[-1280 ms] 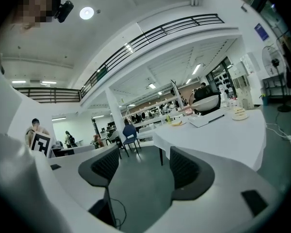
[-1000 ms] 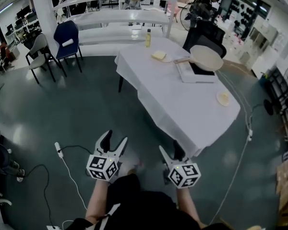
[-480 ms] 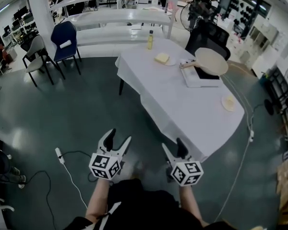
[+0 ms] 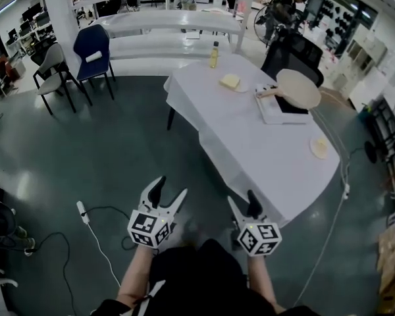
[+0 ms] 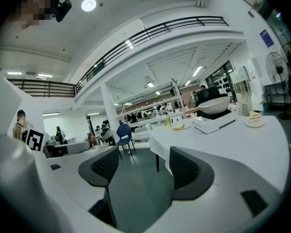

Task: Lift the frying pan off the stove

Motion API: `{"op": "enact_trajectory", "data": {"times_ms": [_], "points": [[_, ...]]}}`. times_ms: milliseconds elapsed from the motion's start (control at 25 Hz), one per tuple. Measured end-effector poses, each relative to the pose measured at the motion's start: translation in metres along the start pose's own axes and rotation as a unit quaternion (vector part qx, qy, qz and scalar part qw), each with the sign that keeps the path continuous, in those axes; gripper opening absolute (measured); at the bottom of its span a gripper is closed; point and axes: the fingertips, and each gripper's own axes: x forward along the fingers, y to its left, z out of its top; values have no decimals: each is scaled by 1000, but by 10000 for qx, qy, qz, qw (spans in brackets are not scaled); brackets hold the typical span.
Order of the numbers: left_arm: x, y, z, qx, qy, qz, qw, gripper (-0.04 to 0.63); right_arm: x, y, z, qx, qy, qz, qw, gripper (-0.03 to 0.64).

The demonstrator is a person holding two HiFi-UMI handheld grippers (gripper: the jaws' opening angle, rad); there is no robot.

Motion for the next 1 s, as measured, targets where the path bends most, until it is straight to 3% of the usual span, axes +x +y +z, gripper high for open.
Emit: {"op": "enact_trajectory", "data": {"times_ms": [560,1000], "points": [[-1,13,-19,-227,198,220,9993,291,17,-19,5,-6,109,-24,9999,305],[82,46,12,-252,113,149,9995,291,90,-56,40,75,105,29,9999,305]]}}
